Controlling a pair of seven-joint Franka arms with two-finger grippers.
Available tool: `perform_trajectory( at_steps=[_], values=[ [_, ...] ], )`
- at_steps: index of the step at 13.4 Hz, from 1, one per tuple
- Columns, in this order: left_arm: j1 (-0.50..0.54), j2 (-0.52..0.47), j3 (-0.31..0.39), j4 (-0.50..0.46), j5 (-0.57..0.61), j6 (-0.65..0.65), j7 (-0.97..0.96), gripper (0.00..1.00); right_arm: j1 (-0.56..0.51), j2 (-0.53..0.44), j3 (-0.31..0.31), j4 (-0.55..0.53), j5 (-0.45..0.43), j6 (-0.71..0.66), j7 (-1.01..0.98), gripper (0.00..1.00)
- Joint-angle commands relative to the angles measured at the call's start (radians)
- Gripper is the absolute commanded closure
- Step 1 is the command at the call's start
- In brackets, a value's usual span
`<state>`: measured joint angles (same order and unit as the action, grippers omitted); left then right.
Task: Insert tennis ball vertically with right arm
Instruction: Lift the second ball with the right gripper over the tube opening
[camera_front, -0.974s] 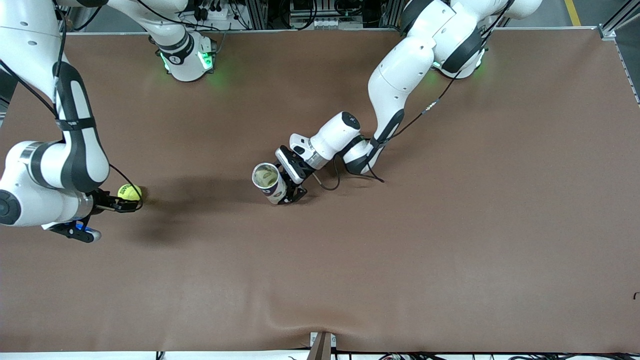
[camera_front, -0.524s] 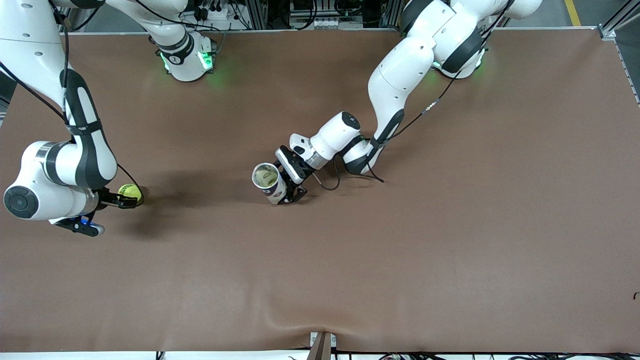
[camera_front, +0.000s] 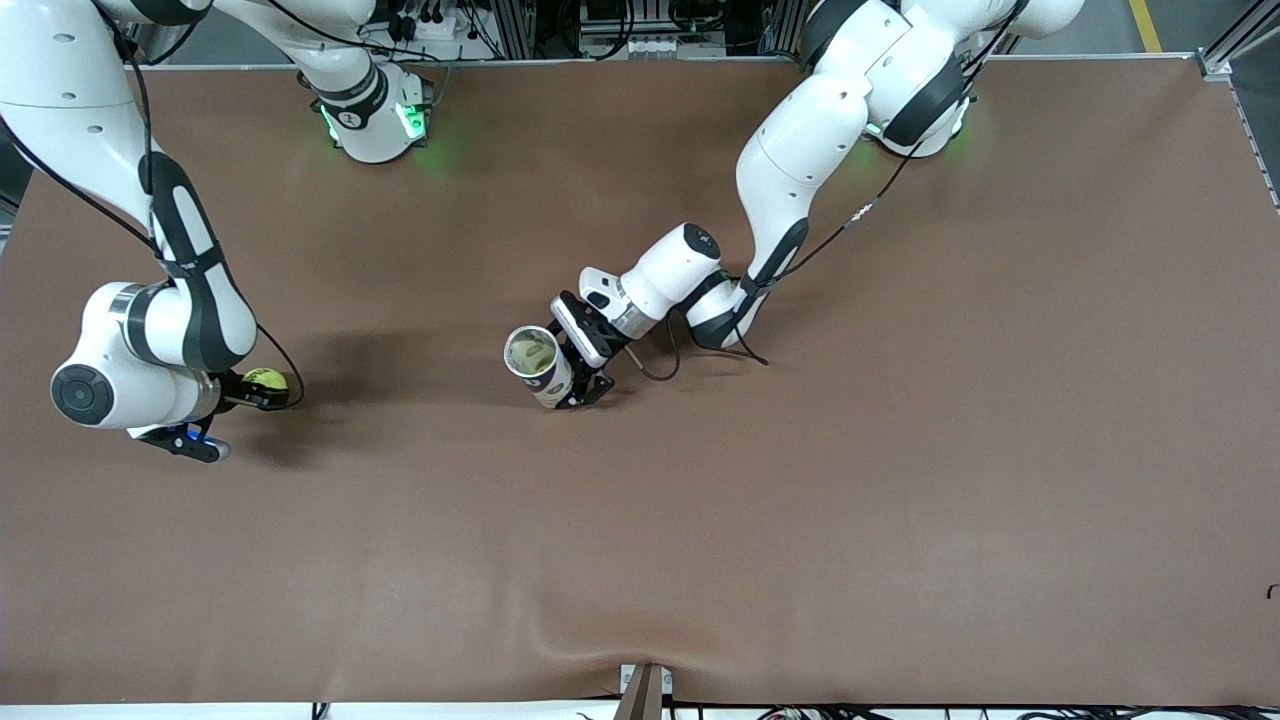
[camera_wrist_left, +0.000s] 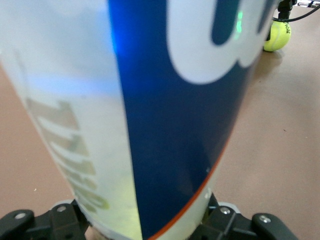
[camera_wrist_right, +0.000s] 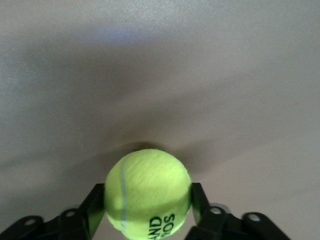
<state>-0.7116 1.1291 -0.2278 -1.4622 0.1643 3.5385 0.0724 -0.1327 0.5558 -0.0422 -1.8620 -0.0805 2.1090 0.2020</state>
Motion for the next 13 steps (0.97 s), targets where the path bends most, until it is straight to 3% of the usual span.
perform_trajectory(
  at_steps=[1,3,7,10,13],
  values=[
    [-0.015,0.014,0.012,0.010,-0.019,0.017,-0.006,0.16,-0.008,-0.028,0.021,0.059,-0.012,-0.082,-0.001,1.00],
    [-0.015,0.014,0.013,0.011,-0.019,0.017,-0.006,0.16,0.022,-0.027,0.027,0.215,0.043,-0.295,0.016,1.00],
    [-0.014,0.014,0.011,0.008,-0.019,0.017,-0.006,0.16,0.079,-0.027,0.027,0.450,0.264,-0.565,0.126,1.00],
    [-0.012,0.014,0.013,0.011,-0.020,0.017,-0.006,0.16,0.166,-0.040,0.060,0.495,0.343,-0.597,0.314,1.00],
    [-0.014,0.014,0.011,0.011,-0.019,0.017,-0.006,0.16,0.179,-0.040,0.194,0.543,0.367,-0.581,0.573,1.00]
  ],
)
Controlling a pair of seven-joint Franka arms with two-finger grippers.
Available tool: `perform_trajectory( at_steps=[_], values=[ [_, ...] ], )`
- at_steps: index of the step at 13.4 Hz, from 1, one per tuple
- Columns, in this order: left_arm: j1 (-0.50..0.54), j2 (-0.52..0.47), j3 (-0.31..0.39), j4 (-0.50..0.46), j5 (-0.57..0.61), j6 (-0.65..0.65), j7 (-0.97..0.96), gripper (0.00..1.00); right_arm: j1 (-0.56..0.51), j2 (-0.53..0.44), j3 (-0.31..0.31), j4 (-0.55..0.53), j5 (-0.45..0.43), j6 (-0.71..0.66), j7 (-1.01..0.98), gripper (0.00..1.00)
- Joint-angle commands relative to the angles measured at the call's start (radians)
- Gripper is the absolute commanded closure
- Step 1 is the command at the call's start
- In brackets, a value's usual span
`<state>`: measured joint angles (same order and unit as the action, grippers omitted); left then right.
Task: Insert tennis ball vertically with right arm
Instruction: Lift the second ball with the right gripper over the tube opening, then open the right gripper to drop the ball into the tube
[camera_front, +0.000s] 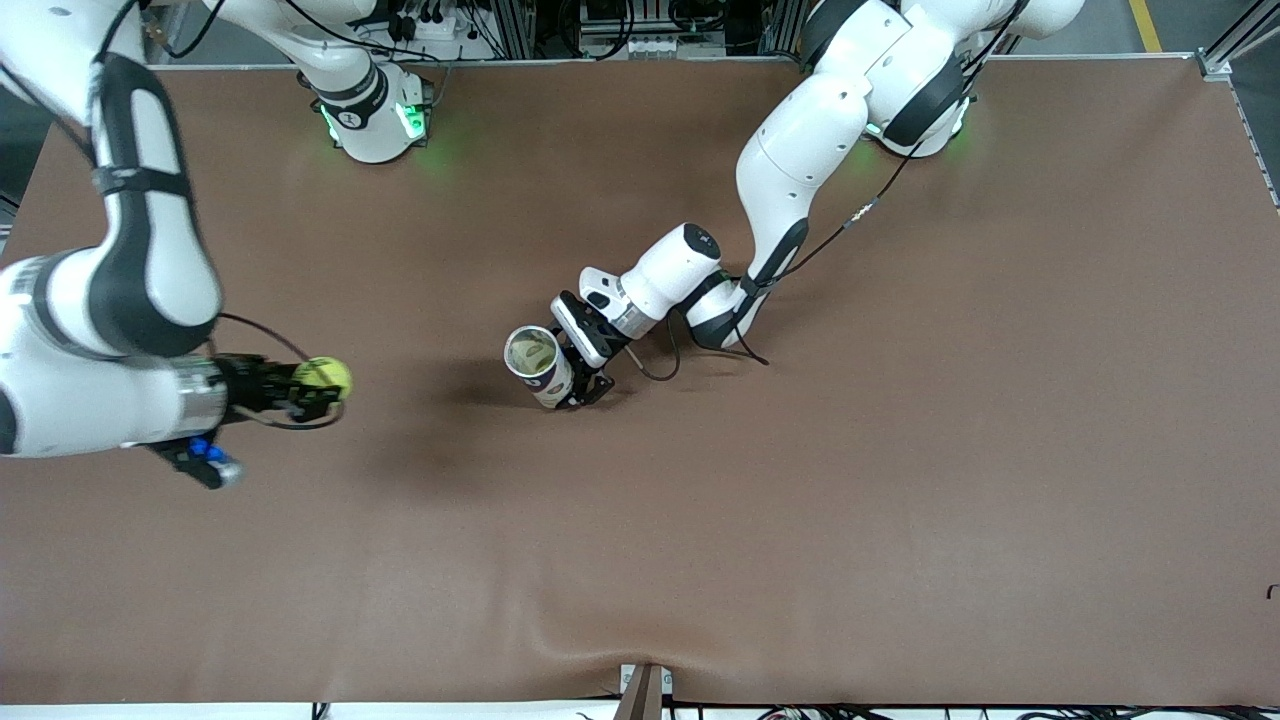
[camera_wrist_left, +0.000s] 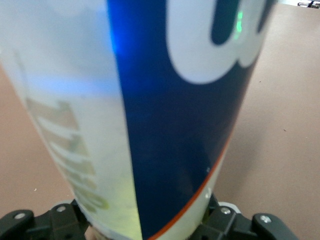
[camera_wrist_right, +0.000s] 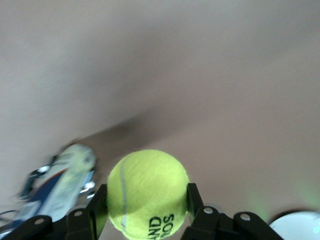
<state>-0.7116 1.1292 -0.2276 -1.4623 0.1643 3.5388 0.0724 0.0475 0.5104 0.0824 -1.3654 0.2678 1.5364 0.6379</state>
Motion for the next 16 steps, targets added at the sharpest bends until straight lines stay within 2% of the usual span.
perform_trajectory(
  at_steps=[1,4,9,14,15,16],
  values=[
    [-0.014,0.014,0.013,0.011,-0.019,0.017,-0.006,0.16,0.011,0.008,0.115,0.052,0.019,0.020,0.222,1.00],
    [-0.012,0.014,0.011,0.011,-0.020,0.017,-0.006,0.16,0.058,0.008,0.195,0.052,0.019,0.089,0.426,1.00],
    [-0.011,0.015,0.011,0.010,-0.020,0.017,-0.006,0.16,0.152,0.019,0.198,0.038,-0.002,0.134,0.520,1.00],
    [-0.012,0.015,0.011,0.010,-0.020,0.017,-0.006,0.16,0.178,0.034,0.198,0.000,-0.038,0.183,0.523,0.90],
    [-0.012,0.014,0.011,0.010,-0.020,0.017,-0.006,0.16,0.178,0.040,0.198,0.000,-0.047,0.183,0.523,0.81],
    [-0.012,0.014,0.011,0.011,-0.020,0.017,-0.006,0.16,0.175,0.046,0.198,0.000,-0.047,0.185,0.525,0.27]
  ],
)
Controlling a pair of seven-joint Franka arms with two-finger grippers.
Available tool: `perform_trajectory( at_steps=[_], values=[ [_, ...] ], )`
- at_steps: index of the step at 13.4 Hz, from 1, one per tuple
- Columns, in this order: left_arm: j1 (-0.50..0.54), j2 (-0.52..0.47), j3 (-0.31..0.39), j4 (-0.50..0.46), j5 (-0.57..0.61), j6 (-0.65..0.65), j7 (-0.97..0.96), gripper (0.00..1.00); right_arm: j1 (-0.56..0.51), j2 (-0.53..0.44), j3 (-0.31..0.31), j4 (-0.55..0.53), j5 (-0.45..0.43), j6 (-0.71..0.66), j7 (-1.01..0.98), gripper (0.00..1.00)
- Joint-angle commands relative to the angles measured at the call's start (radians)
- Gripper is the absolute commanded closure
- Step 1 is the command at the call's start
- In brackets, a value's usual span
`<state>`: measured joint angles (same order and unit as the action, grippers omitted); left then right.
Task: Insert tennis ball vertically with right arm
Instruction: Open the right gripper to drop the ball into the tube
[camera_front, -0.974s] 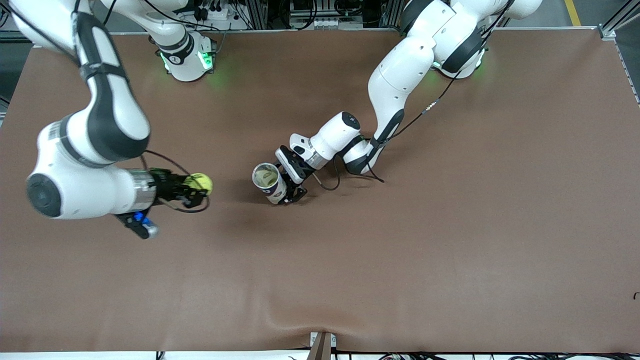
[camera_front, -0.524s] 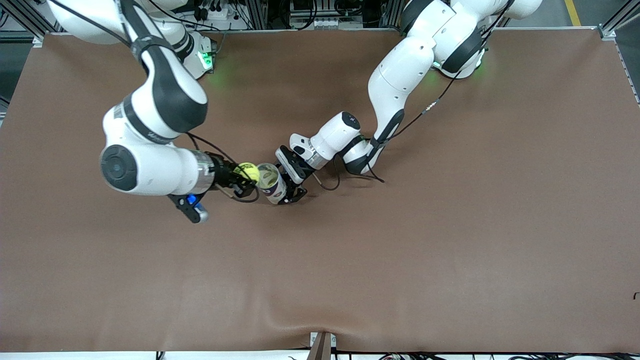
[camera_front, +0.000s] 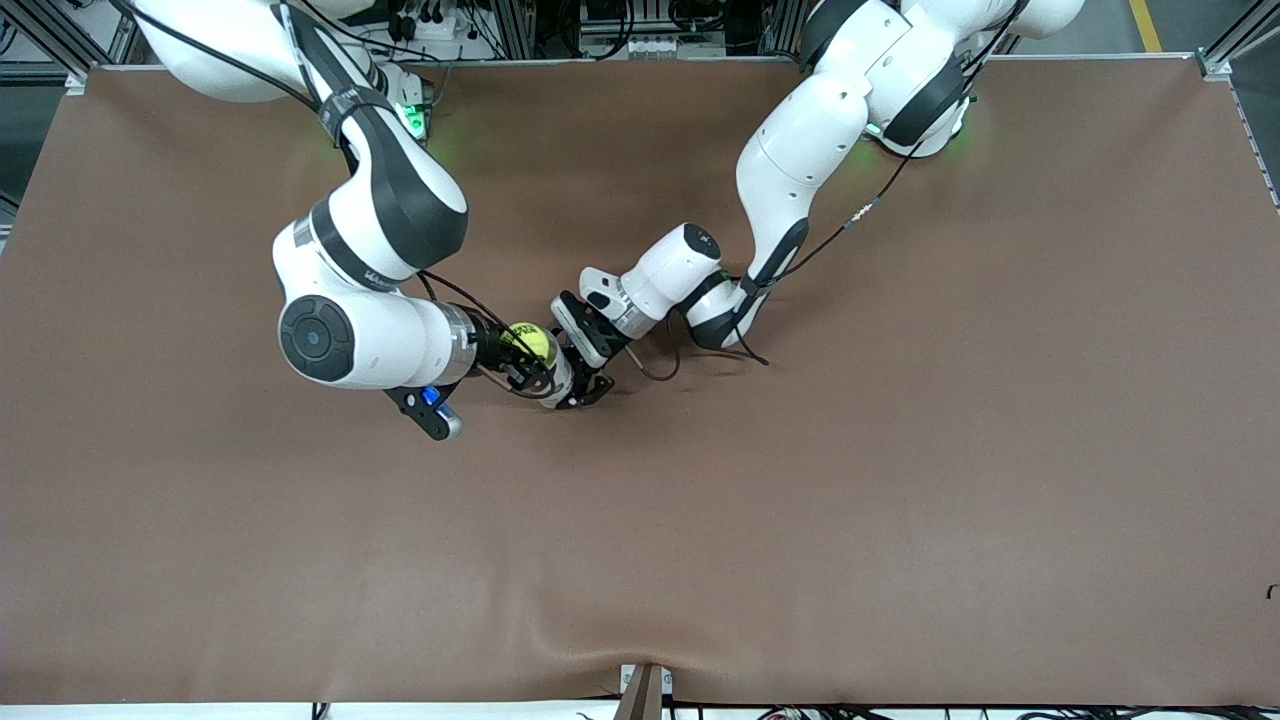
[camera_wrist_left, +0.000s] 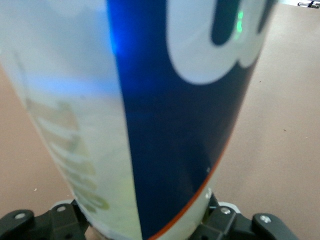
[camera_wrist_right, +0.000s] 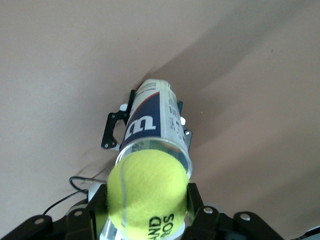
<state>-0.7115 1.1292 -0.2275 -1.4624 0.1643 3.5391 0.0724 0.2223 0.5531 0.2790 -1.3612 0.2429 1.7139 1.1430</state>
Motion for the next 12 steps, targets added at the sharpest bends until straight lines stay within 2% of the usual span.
perform_trajectory(
  at_steps=[1,9,12],
  values=[
    [-0.013,0.012,0.011,0.010,-0.020,0.017,-0.006,0.16,0.002,0.007,0.002,-0.003,-0.024,0.009,0.020,0.00],
    [-0.013,0.014,0.013,0.010,-0.020,0.017,-0.006,0.16,-0.030,-0.028,-0.003,0.016,-0.024,0.001,0.015,0.00],
    [-0.013,0.014,0.011,0.010,-0.020,0.017,-0.005,0.16,-0.116,-0.016,-0.009,0.121,-0.065,0.007,-0.043,0.00]
  ],
)
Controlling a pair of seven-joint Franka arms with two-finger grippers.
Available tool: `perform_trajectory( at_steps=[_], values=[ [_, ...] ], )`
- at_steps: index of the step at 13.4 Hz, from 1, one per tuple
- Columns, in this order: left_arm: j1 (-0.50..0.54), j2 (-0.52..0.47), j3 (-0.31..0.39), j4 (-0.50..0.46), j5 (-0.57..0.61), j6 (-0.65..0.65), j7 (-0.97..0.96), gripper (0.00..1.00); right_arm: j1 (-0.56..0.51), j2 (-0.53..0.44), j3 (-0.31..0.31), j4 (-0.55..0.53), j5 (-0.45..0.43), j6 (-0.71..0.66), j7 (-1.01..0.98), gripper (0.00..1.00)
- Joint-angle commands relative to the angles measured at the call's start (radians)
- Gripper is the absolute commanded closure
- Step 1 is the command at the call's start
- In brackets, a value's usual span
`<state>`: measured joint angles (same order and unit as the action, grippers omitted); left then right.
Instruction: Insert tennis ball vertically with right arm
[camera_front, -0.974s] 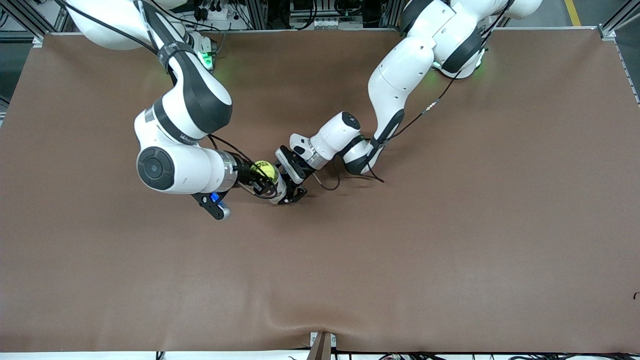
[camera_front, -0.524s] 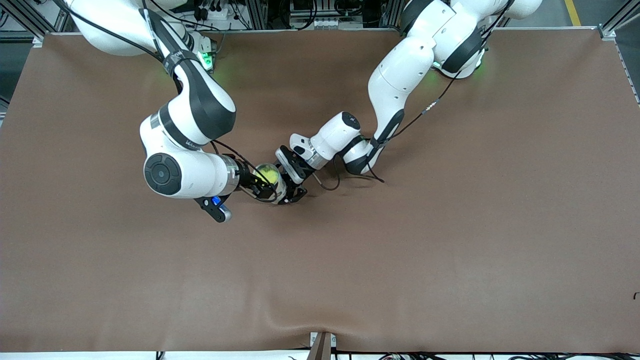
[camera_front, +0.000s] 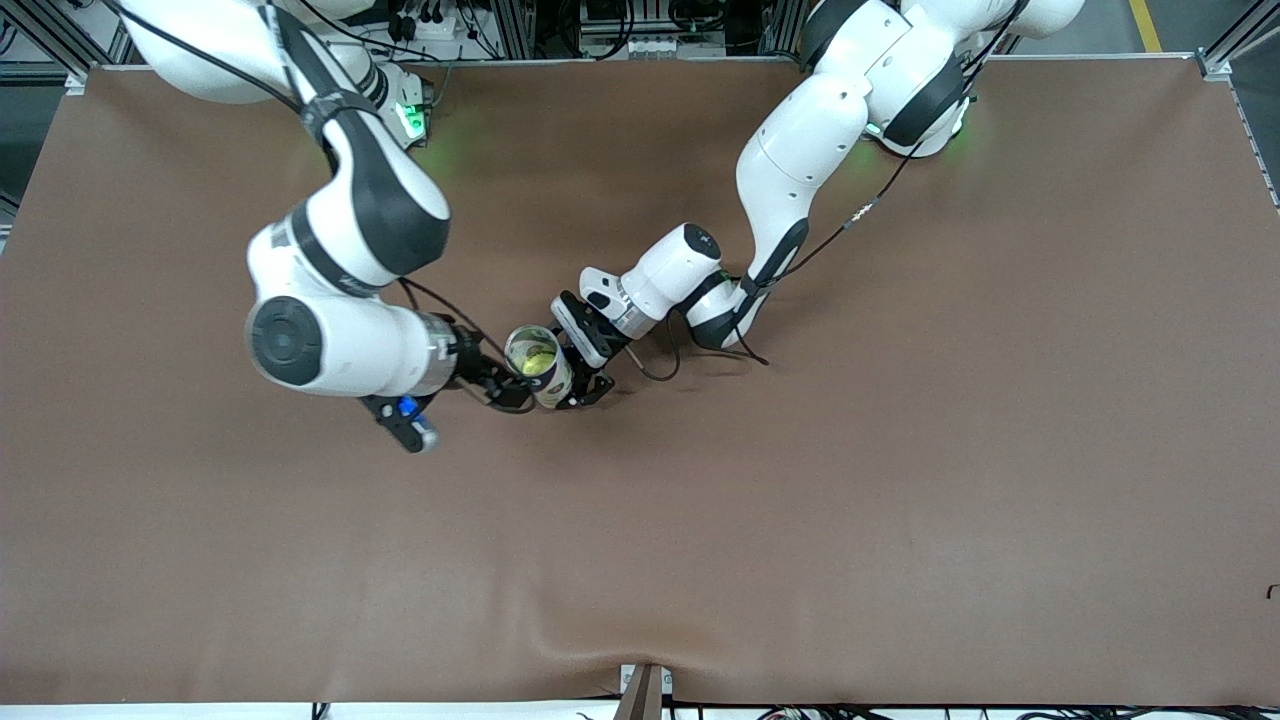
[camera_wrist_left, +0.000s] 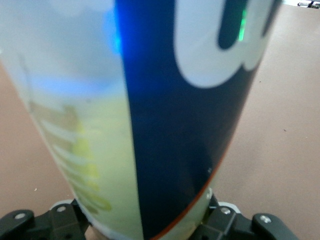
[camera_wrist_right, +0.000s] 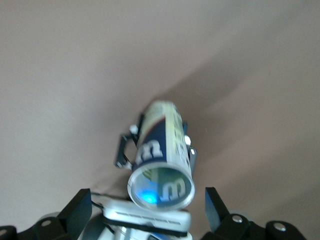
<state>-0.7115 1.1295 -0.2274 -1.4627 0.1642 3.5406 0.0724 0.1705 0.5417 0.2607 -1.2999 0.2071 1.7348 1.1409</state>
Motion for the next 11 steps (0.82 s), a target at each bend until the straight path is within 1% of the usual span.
perform_trajectory(
  at_steps=[1,3,4,6,8,9,10,11],
  values=[
    [-0.013,0.013,0.011,0.010,-0.020,0.015,-0.005,0.16,-0.094,-0.005,0.008,0.062,-0.055,0.015,-0.128,0.00],
    [-0.014,0.013,0.011,0.012,-0.020,0.015,-0.005,0.16,-0.127,-0.002,0.005,0.057,-0.087,0.098,-0.261,0.00],
    [-0.014,0.013,0.011,0.012,-0.020,0.015,-0.005,0.16,-0.149,0.000,-0.009,0.057,-0.115,0.111,-0.330,0.00],
    [-0.013,0.013,0.011,0.010,-0.020,0.015,-0.005,0.16,-0.173,-0.011,-0.023,0.062,-0.173,0.109,-0.491,0.00],
    [-0.014,0.015,0.011,0.009,-0.020,0.015,-0.005,0.16,-0.198,-0.017,-0.040,0.067,-0.189,0.105,-0.576,0.00],
    [-0.014,0.013,0.013,0.007,-0.019,0.015,-0.005,0.16,-0.213,-0.043,-0.038,0.067,-0.193,0.095,-0.599,0.00],
    [-0.014,0.015,0.013,0.007,-0.019,0.015,-0.005,0.16,-0.210,-0.074,-0.041,0.067,-0.246,0.088,-0.650,0.00],
    [-0.013,0.013,0.011,0.007,-0.019,0.015,-0.005,0.16,-0.206,-0.097,-0.035,0.067,-0.335,0.047,-0.743,0.00]
  ],
)
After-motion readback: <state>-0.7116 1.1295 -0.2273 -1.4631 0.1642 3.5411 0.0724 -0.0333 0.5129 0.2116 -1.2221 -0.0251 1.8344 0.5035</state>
